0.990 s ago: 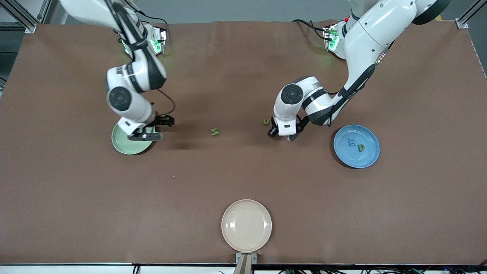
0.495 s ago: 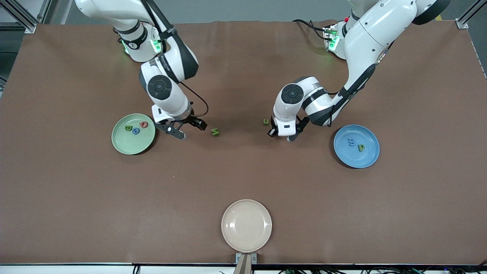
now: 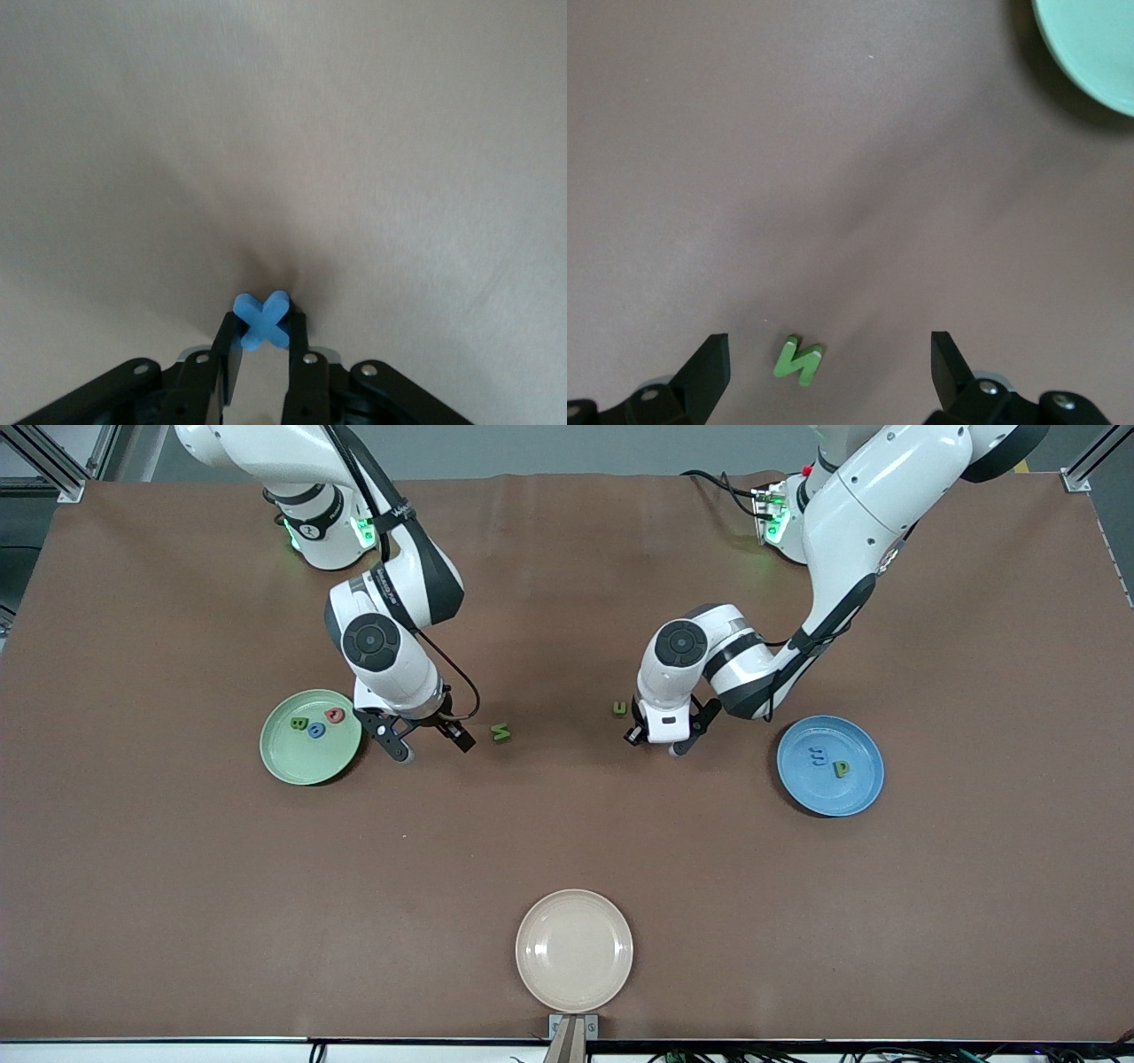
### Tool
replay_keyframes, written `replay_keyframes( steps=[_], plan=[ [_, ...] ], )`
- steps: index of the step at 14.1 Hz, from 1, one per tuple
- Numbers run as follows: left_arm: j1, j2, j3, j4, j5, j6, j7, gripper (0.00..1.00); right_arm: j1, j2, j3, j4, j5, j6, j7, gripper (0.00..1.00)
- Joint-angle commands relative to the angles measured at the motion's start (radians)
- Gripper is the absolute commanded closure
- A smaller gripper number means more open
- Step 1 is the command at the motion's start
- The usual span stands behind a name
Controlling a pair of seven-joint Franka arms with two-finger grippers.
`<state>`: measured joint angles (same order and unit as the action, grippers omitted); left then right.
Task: Sort upper and lower case letters into plates
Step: 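Carry the x to the blue plate while the right gripper grasps the green N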
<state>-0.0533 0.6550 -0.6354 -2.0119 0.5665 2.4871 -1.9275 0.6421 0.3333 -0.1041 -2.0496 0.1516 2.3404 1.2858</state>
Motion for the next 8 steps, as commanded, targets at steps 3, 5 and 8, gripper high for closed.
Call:
replay_keyframes(
  steps=[3, 5, 8],
  plan=[
    [0.078, -0.164, -0.021, 0.008, -0.037, -0.192, 0.193, 0.88, 0.057, 0.094, 0.006, 0.020, -0.004, 0.117, 0.318, 0.00],
    [0.183, -0.218, -0.067, -0.002, -0.077, -0.220, 0.318, 0.88, 0.086, 0.131, 0.006, 0.031, -0.006, 0.143, 0.387, 0.00],
    [0.422, -0.233, -0.215, -0.039, -0.079, -0.257, 0.509, 0.88, 0.119, 0.191, 0.003, 0.072, -0.017, 0.142, 0.441, 0.00]
  ],
)
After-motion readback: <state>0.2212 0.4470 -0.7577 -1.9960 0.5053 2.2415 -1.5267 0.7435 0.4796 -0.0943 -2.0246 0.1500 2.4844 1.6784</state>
